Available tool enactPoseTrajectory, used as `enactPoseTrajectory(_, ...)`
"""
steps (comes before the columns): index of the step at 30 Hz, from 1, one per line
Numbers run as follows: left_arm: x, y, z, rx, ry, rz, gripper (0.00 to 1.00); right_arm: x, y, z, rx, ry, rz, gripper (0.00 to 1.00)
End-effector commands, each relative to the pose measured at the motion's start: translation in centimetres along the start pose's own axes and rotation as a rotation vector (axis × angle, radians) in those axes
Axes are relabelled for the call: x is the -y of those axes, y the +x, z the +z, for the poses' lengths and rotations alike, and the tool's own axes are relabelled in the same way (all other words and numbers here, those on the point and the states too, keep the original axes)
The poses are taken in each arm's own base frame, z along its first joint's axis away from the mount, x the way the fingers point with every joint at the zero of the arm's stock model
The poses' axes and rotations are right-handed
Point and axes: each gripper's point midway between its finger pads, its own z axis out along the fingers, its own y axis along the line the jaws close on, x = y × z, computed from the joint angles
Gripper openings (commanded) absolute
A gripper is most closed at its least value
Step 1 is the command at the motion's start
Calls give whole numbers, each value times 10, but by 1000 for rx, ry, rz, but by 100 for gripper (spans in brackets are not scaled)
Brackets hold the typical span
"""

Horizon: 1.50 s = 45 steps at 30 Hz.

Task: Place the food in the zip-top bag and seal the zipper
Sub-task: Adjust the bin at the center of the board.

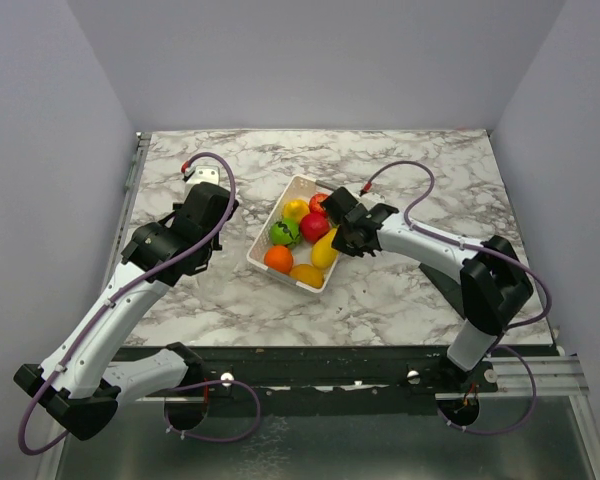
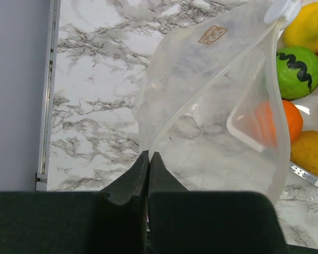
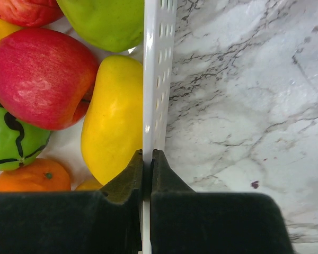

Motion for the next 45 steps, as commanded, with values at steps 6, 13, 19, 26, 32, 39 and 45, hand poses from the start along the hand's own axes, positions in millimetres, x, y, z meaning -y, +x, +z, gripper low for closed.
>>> enactPoseTrajectory(6,-2,0,-1,0,-7,-7,0,17,-17,-15,39,-95,-394,1)
enactPoseTrajectory(13,4,-1,0,-6,16,-15,0,41,-15,-15,-21,-118,-593,1)
enactPoseTrajectory(19,9,-1,0,-9,37,-21,0,72,-29,-16,-54,-118,-675,1)
enactPoseTrajectory(26,14,-2,1,-11,59,-24,0,83,-40,-15,-41,-124,-752,1)
enactPoseTrajectory(32,14,-1,3,-19,53,4,0,97,-48,-3,-13,-23,-770,2)
enactPoseTrajectory(39,15,0,7,-21,45,15,0,91,-55,-8,1,-34,-757,25)
enactPoseTrajectory(45,18,2,10,-28,53,18,0,78,-65,-28,35,-79,-709,44)
